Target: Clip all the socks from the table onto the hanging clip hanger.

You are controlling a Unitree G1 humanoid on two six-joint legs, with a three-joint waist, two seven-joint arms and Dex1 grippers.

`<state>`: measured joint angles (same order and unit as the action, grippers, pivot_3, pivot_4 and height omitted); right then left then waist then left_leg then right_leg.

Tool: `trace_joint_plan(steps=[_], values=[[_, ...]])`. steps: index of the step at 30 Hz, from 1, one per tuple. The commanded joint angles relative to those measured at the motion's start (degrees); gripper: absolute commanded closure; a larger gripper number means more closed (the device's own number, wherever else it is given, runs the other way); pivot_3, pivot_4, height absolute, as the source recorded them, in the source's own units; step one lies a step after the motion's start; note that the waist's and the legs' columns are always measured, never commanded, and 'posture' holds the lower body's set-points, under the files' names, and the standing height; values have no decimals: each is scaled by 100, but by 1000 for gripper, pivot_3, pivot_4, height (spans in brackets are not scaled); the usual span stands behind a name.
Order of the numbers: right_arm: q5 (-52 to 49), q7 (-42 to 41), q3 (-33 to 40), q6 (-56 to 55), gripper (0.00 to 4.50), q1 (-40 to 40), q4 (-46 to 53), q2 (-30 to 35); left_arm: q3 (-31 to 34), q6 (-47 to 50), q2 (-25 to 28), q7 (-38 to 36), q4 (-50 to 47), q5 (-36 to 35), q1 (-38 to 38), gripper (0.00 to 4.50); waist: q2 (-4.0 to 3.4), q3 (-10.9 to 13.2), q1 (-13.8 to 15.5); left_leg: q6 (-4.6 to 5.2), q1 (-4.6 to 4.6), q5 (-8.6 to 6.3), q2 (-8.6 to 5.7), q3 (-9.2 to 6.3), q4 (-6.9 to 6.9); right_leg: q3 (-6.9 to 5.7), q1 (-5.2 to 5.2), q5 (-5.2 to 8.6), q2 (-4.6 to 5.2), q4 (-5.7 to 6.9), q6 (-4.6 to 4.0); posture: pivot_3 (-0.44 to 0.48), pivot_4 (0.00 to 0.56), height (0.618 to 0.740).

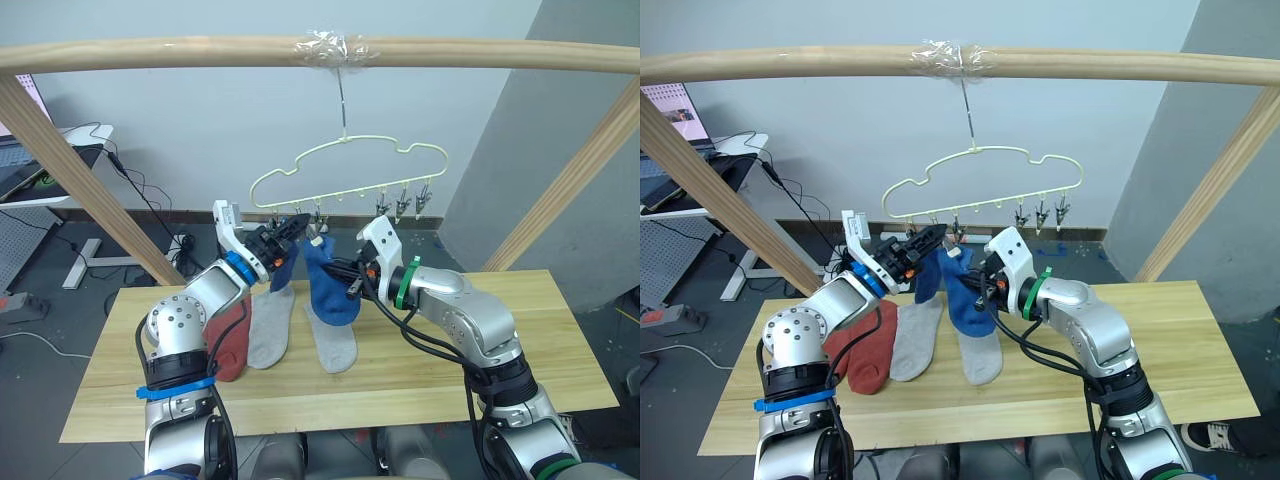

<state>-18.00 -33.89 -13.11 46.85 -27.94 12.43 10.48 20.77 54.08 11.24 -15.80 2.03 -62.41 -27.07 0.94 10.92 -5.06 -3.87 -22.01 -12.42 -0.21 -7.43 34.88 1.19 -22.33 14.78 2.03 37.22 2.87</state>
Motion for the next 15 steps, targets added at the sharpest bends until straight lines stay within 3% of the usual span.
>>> trace_joint_plan(steps=[1, 7, 11, 14, 15], values=[[-50, 4, -20, -127, 4500, 3, 69, -12, 24, -47, 85, -117, -271, -75, 35, 2589, 0, 0, 2, 0, -3, 0, 0, -1, 0, -1, 0, 0, 0, -4, 0, -93, 156, 740], [-184, 116, -33, -25, 4500, 64, 5, -279, -60, -1, 378, -12, -426, 146, 123, 782, 0, 0, 3, -1, -12, -1, 0, -6, -1, -7, -2, 0, 2, -13, 0, -88, 155, 740], [-441, 208, 126, 174, 4500, 157, -94, -581, -391, 25, 798, -57, -783, 581, 296, 782, -1, 1, 11, -1, -10, -1, 3, -10, -5, -11, -4, 0, 0, -10, 0, -80, 154, 740], [-720, 320, 377, 372, 4500, 184, -375, -937, -745, -219, 1294, 7, -1369, 1292, 539, 782, -1, 1, 11, -2, -12, -1, 2, -7, -5, -6, -4, 0, 1, -12, -1, -65, 151, 740], [-806, 389, 493, 424, 4221, 167, -487, -1065, -774, -435, 1352, -71, -1515, 1453, 634, 750, -1, 1, 23, -2, -12, -1, 1, -6, -6, -5, -5, 0, 1, -11, -1, -65, 151, 740]])
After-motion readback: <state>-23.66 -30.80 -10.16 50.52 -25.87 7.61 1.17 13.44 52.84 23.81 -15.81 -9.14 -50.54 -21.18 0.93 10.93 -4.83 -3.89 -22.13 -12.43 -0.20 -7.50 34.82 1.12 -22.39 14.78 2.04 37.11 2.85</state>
